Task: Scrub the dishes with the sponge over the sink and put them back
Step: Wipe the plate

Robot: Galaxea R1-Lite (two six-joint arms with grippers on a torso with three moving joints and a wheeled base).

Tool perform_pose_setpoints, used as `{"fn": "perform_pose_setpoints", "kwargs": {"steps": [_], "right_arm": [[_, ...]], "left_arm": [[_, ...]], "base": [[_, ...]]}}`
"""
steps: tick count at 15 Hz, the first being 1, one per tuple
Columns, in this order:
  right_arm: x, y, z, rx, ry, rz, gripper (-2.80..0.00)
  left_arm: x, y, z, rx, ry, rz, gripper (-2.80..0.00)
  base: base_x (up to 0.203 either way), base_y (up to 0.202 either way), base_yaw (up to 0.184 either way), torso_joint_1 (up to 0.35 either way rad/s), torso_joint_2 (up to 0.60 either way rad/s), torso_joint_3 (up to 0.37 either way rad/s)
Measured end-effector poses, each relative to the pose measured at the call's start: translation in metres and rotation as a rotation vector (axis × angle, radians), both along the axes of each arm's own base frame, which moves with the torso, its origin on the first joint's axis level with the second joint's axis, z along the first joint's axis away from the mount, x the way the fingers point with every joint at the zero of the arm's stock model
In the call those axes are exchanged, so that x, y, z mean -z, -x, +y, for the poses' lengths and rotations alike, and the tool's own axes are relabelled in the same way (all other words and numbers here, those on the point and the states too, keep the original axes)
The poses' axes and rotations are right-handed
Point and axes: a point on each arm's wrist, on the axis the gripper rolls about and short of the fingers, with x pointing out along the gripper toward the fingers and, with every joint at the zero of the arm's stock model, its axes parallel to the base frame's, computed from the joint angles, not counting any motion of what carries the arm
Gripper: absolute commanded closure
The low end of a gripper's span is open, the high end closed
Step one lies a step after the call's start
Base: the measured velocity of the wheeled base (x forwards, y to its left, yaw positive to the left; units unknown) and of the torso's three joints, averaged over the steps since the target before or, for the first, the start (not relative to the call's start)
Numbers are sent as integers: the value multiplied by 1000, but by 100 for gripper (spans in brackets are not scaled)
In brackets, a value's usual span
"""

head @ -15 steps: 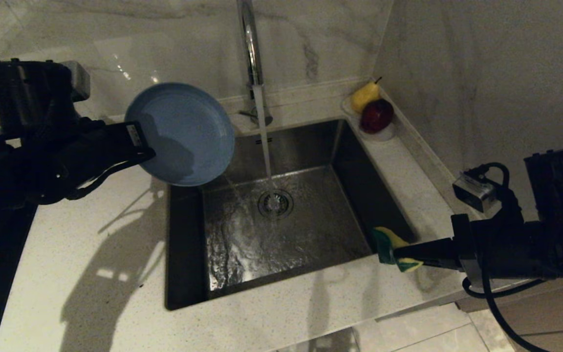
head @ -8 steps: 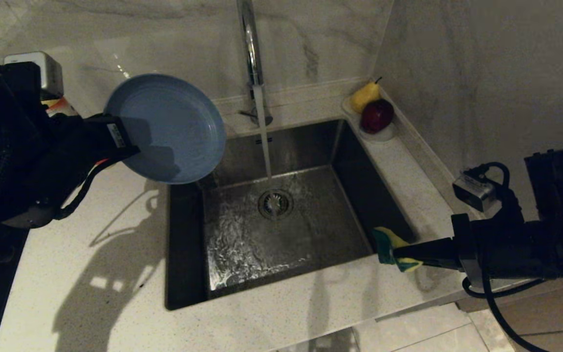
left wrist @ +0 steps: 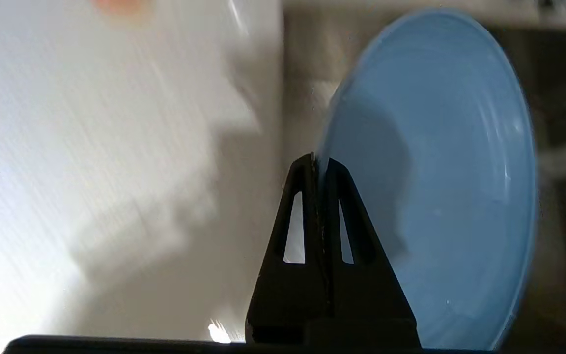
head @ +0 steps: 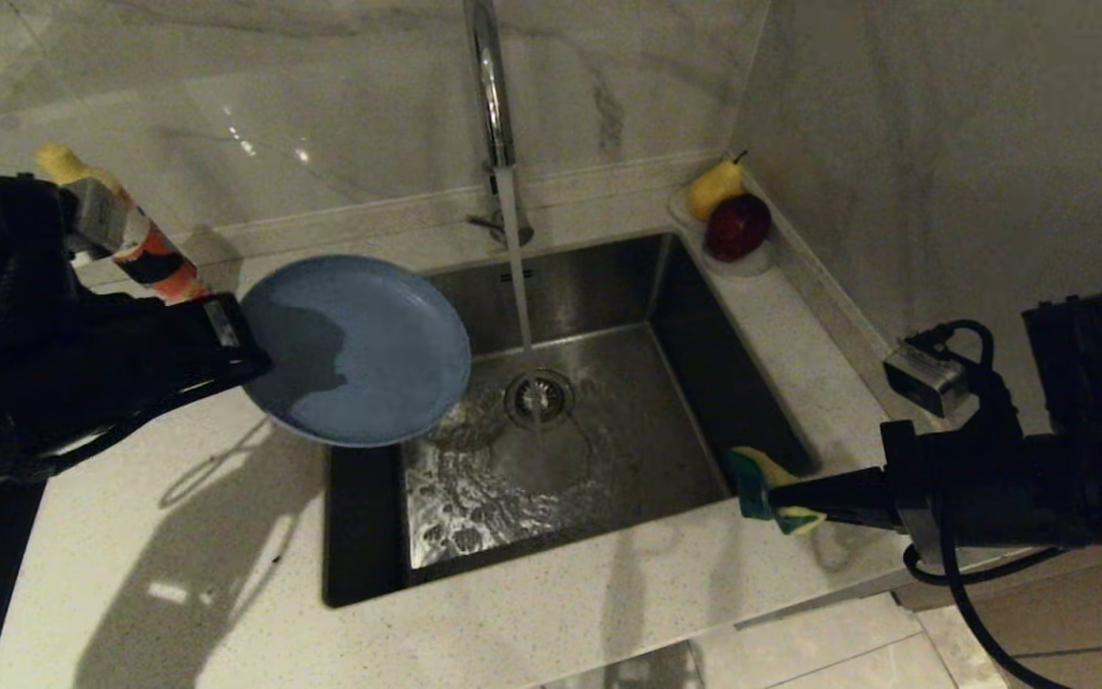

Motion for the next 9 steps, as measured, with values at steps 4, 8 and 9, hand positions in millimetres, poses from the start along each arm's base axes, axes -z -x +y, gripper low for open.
{"fn": "perform_pose_setpoints", "kwargs": {"steps": [4,8,9], "right_arm": [[8,1,-1,5,13,28,0],[3,8,-3,8,8,16,0],[2,9,-4,8,7,14,0]], "left_arm": [[-3,42,5,113,302,198,0],[20,74,10,182,326,342,0],[28,79,11,186,319,365,0]], "base": [[0,0,0,0,0,0],[0,0,0,0,0,0],[0,0,0,0,0,0]]}}
